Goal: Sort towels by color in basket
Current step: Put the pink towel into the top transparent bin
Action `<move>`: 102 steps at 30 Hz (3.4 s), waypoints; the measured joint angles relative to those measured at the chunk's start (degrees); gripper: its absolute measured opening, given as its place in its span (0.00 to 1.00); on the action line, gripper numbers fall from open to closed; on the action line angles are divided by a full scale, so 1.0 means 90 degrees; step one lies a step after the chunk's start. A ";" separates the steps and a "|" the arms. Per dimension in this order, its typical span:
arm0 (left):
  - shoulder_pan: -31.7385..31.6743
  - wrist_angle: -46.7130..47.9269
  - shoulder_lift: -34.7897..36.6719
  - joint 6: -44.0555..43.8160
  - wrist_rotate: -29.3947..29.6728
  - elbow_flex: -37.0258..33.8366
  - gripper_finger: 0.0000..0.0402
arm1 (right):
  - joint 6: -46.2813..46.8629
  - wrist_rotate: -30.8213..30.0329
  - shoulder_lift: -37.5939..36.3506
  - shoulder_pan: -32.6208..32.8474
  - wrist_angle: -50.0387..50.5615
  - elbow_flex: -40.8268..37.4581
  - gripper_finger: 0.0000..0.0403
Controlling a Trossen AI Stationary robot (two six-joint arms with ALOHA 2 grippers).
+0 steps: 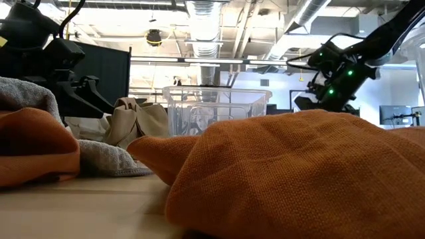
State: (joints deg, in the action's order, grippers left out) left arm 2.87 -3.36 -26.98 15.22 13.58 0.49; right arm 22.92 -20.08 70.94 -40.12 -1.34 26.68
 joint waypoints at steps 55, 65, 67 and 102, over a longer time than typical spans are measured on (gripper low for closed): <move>0.0000 0.0000 0.0000 0.0000 -0.0002 0.0000 0.51 | -0.2010 -0.1625 -0.3746 0.2922 -0.0600 0.0002 0.08; -0.0001 0.0000 -0.0001 0.0000 0.0000 0.0000 0.51 | -0.3256 -0.1554 -0.4099 0.3579 -0.2103 0.0002 0.08; 0.0000 0.0000 -0.0001 0.0000 0.0000 0.0000 0.51 | -0.3398 -0.1411 -0.4097 0.3666 -0.2380 0.0002 0.08; -0.0002 0.0000 -0.0001 0.0000 -0.0002 0.0000 0.51 | -0.2939 0.1035 0.0368 0.2762 -0.4207 0.1999 0.09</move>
State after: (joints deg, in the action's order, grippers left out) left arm 2.86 -3.36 -26.99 15.22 13.57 0.49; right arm -3.54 -10.77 74.25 -15.26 -39.21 44.67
